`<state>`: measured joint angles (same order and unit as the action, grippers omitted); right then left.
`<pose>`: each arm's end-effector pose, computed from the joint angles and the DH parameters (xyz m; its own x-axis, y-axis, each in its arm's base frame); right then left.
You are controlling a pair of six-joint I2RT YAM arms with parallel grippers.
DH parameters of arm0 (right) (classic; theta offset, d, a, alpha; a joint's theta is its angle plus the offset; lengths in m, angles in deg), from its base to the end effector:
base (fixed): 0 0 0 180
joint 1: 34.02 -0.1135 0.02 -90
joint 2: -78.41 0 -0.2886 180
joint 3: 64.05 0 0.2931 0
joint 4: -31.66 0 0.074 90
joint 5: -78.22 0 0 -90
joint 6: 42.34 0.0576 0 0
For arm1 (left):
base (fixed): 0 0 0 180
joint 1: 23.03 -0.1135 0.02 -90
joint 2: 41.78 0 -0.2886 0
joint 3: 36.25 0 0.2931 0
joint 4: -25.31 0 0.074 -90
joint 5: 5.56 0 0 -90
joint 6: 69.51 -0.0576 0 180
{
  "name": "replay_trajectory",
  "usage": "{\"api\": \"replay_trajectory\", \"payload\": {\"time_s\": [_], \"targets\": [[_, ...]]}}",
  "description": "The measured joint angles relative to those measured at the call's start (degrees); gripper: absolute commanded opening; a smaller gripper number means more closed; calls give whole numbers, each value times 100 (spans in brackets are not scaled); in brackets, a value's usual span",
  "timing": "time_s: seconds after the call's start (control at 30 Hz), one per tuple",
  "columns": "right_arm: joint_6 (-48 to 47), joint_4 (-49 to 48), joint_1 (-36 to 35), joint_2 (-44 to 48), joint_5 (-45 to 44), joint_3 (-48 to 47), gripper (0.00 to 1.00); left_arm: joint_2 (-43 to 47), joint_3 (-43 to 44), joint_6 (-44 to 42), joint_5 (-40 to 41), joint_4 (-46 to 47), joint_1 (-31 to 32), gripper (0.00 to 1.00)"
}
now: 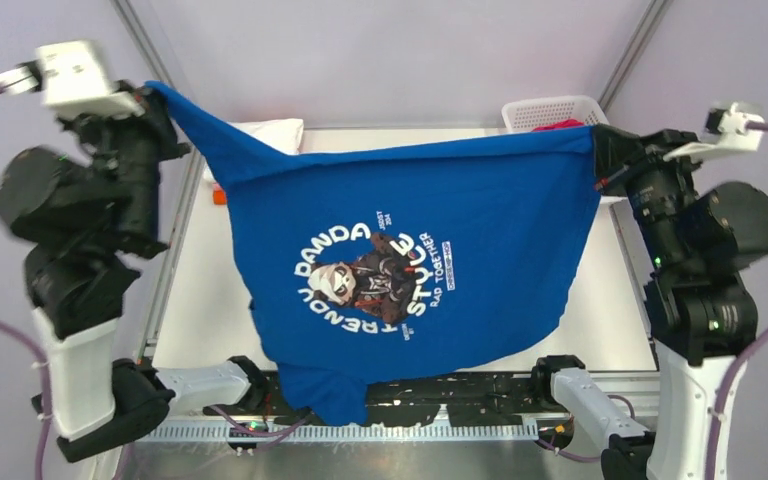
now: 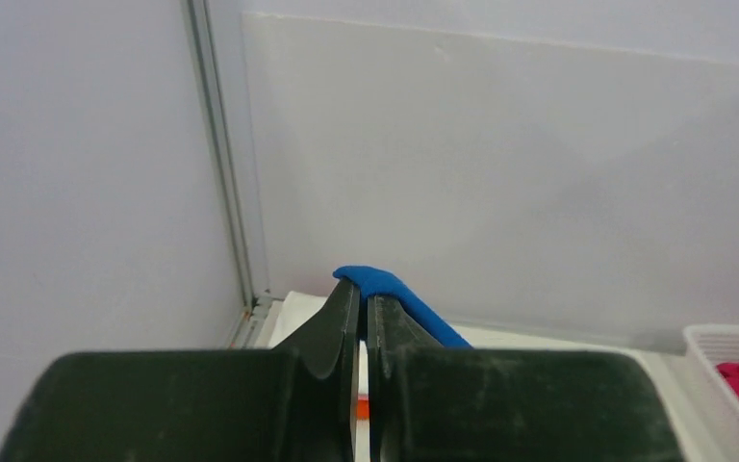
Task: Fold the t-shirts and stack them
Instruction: Flatten out the tshirt
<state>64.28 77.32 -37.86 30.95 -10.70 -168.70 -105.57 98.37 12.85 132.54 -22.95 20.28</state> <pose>0.1123 0.0086 0.5988 0.1667 0.2978 -0.9400 -0.1389 0.9509 0.2766 0.0968 -0.0323 0.6924 0.2712 -0.1337 -0.9532 -0.0788 0.9839 -0.1604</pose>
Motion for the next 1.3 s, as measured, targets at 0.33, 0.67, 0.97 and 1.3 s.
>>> {"api": "replay_trajectory", "payload": {"time_s": [0.33,0.67,0.97,1.3], "targets": [[-133,-254,0,-1128,9,31,5,-1856,929,236,-763,-756,-1530,0],[-173,-251,0,-944,190,-42,5,-234,35,562,-1517,-603,-1633,0],[-92,-249,-7,503,573,129,5,1639,-678,1034,-1978,-431,-1633,0],[50,63,-7,970,763,13,5,1779,96,1318,-2802,-1152,-1633,0]]}}
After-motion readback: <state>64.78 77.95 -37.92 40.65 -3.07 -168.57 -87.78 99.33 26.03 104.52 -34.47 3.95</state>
